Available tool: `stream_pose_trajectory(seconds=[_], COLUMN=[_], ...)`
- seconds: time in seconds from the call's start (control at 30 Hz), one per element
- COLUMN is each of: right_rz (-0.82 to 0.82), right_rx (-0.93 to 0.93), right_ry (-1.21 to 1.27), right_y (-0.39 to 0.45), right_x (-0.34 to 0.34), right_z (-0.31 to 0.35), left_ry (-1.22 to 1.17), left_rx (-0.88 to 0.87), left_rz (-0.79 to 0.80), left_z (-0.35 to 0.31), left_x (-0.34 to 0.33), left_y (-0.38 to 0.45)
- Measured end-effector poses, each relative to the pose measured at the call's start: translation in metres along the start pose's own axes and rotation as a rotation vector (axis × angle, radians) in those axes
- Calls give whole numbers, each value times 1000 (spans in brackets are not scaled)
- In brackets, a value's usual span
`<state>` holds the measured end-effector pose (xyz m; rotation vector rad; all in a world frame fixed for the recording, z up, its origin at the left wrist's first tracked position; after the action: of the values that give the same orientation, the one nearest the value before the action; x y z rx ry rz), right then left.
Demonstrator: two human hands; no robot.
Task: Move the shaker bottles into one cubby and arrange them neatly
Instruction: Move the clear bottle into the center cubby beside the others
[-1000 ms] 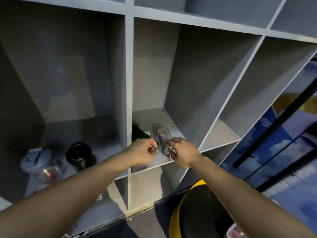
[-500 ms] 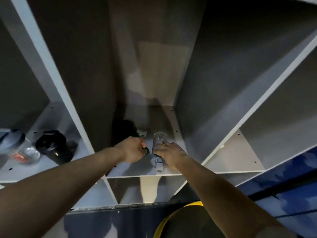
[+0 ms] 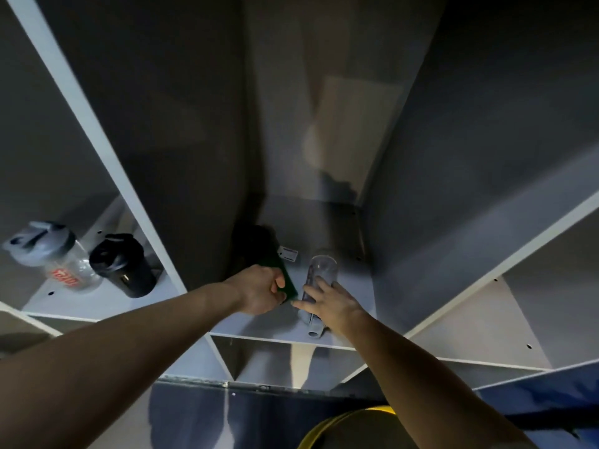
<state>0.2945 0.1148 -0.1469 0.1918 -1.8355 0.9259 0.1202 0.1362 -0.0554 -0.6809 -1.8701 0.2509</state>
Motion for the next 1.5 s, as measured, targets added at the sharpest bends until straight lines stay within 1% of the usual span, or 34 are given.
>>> stream_pose_trajectory(seconds=[0.23,0.33,0.43,0.5,0.6,0.67,0.77,0.83,0.87,0.97,1.03,1.1,1.2,1.27,1.37,1.5], right_rz=[60,44,-7,-98,-330,-480,-654,-770,-810,-852,-897,-954,-1007,-990,-924,-898], right_rx=[1,10,-11,-49,-178,-292,-480,-566,-597,-649,-673,-681,-626,-607,-612,-644], right_ry=[100,86,75,116,304,514,916,1083,1144,1267,1284,1279,1170,1084,958,886], right_y=[-4,-6,-11,-17,-30,-42,-66,-84,-91,-112,-124,-134,-141,-142,-136,-118], right_x=[3,5,5,7,11,17,38,56,64,90,108,128,161,184,215,253], right_z=[2,2,2,1,-9,-16,-21,-22,-22,-10,5,23,53,75,109,168], left_ry=[0,-3,-26,-70,-165,-212,-343,-413,-442,-489,-508,-527,-515,-489,-465,-405], left_rx=[-5,-5,9,21,41,53,41,11,-12,-111,-191,-277,-399,-446,-500,-558], left_rz=[-11,-17,5,8,-20,-50,-31,-9,3,60,65,34,-37,-62,-39,-18], left_z=[2,3,3,3,3,2,-4,-12,-16,-26,-31,-34,-25,-10,24,85], left_x=[-3,-4,-5,-3,1,7,14,19,22,27,29,36,55,68,85,105], left_y=[3,1,0,-1,1,1,-3,-9,-13,-33,-47,-62,-86,-103,-128,-167])
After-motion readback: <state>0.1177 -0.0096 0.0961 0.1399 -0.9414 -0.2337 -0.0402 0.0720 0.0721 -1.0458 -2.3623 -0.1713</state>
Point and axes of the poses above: each hand's wrist, its own y-axis towards the middle knuckle, its own x-axis out of the back of the hand, z = x × y, the point moved 4 cm from there along y, towards the middle knuckle, and after that the axes turned 8 degrees about x, right-handed, at the moved point
